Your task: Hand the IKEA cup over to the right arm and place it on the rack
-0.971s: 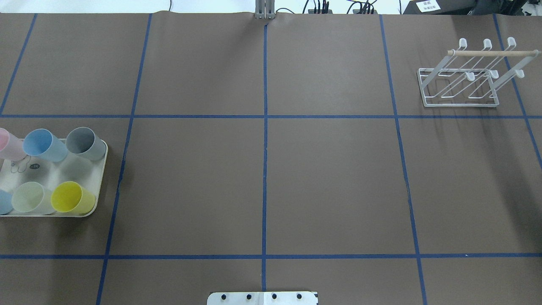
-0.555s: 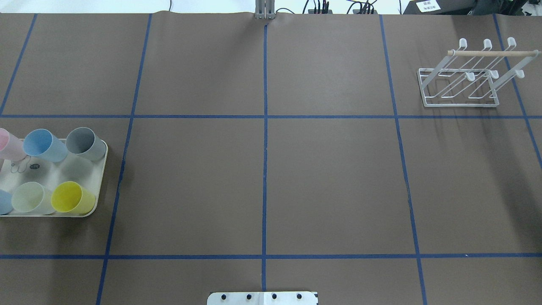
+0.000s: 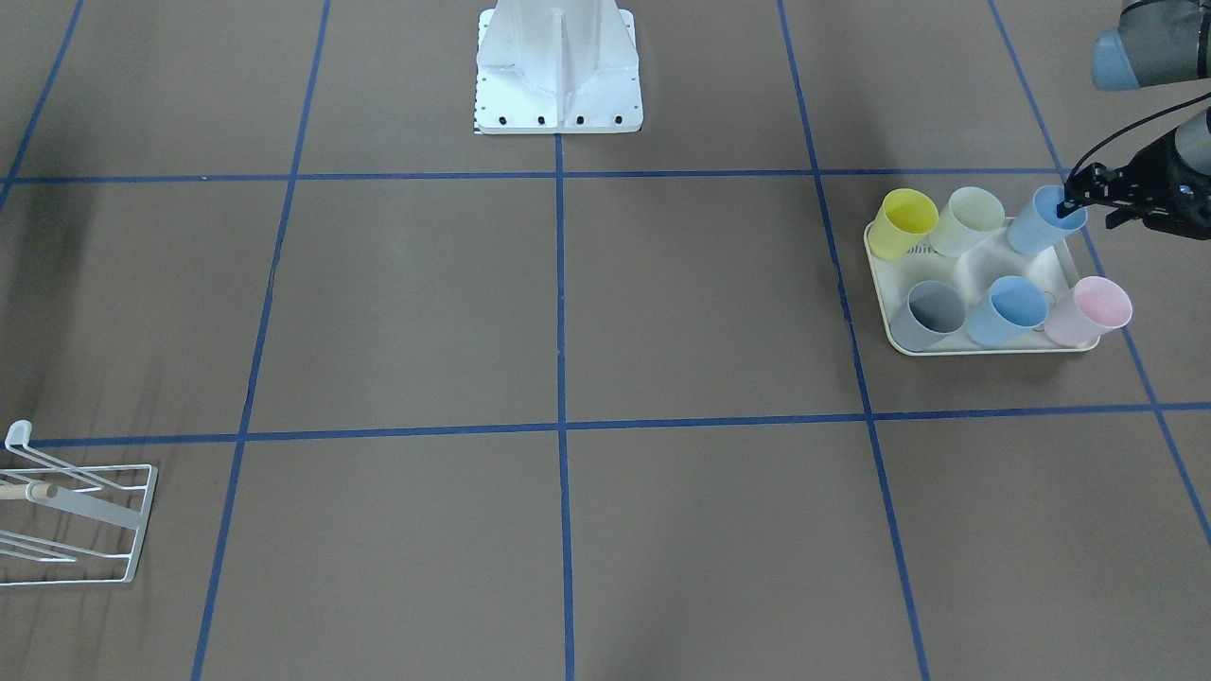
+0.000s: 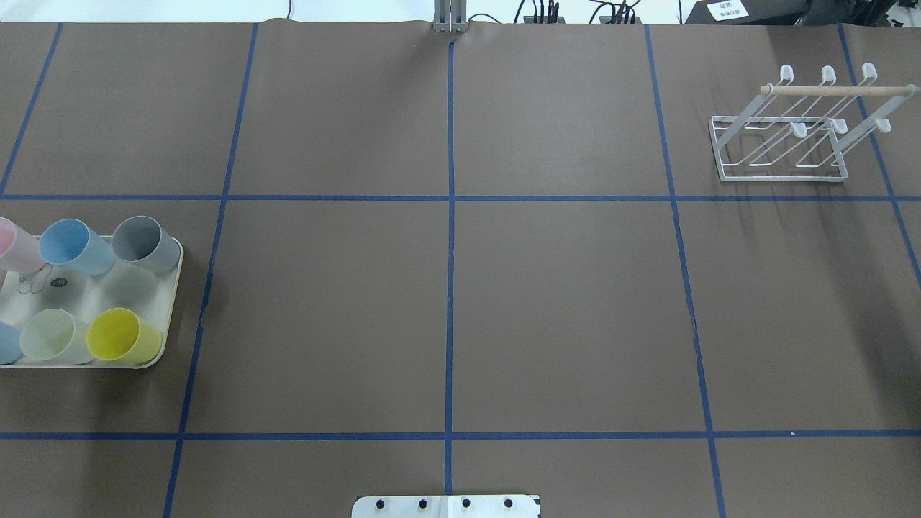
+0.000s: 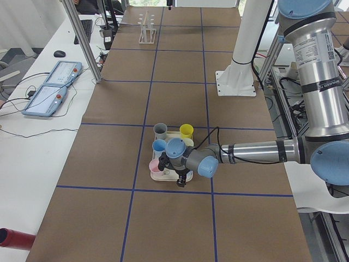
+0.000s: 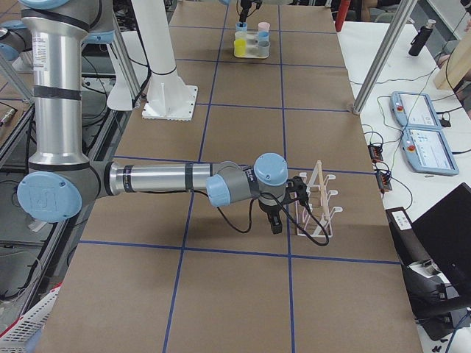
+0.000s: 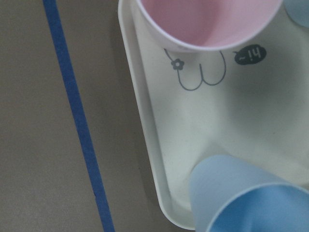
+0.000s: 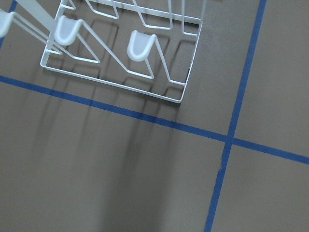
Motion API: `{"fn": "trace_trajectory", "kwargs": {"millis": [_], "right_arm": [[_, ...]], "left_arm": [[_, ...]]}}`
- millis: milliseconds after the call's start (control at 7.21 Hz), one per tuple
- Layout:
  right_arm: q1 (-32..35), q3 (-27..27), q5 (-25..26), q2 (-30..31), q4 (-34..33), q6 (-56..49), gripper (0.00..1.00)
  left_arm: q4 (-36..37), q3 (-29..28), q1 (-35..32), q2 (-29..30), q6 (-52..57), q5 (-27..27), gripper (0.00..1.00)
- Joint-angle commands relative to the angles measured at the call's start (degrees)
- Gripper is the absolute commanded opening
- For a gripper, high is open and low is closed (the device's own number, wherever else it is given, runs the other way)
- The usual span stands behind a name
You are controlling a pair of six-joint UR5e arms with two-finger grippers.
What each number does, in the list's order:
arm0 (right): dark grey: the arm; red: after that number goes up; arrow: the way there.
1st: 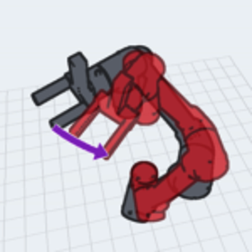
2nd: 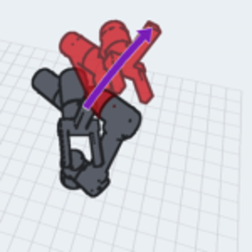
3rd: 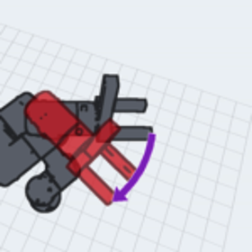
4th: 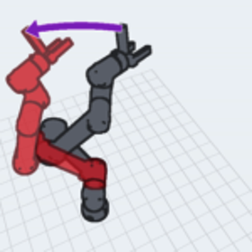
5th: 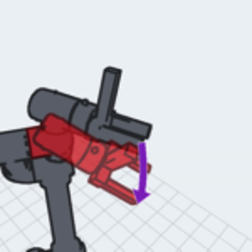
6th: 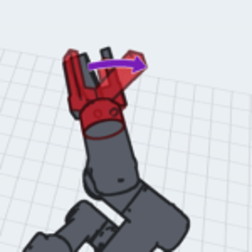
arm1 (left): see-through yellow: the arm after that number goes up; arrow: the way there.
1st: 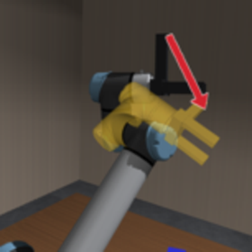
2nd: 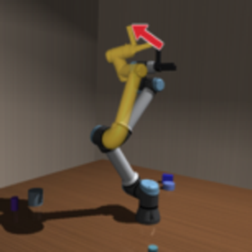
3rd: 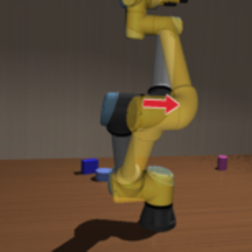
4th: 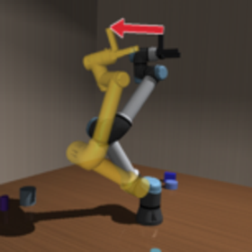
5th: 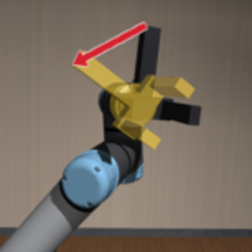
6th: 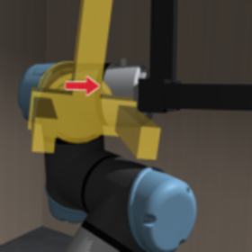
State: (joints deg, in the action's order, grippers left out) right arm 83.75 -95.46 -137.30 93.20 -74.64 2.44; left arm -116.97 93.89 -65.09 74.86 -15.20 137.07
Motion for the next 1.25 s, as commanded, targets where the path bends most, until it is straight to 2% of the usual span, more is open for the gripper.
{"fn": "trace_trajectory", "kwargs": {"millis": [0, 139, 416, 693, 832, 971, 1109], "right_arm": [[-2.18, -0.42, -0.07, 0.40, 1.51, 3.17, 0.99], [-3.67, -0.43, -0.07, 0.31, 1.52, 3.28, 0.99], [-3.77, -0.34, 0.10, -0.04, 1.52, 3.37, 0.99], [-5.96, -1.30, 0.01, -1.61, 3.78, 3.63, 0.99], [-7.02, -1.22, -0.42, -1.71, 10.15, 9.63, 0.99], [-10.33, -1.30, -1.73, -2.67, 17.61, 21.79, 0.99], [-12.80, -1.22, -1.74, -5.37, 24.47, 35.40, 0.99]], "left_arm": [[-0.19, 0.15, -0.04, 0.28, 0.16, 4.56, 0.00], [0.07, -0.03, -0.65, -0.15, 0.78, 12.00, 0.00], [0.59, -1.42, -12.46, -0.25, 2.44, 13.74, 0.00], [2.86, -0.65, -19.18, 1.50, 1.15, 13.39, 0.00], [6.02, -0.12, -19.46, 5.95, -5.74, 13.83, 0.00], [6.13, 1.80, -19.46, 9.04, -14.42, 14.88, 0.00], [5.79, 4.08, -19.38, 12.38, -24.69, 18.63, 0.00]]}}
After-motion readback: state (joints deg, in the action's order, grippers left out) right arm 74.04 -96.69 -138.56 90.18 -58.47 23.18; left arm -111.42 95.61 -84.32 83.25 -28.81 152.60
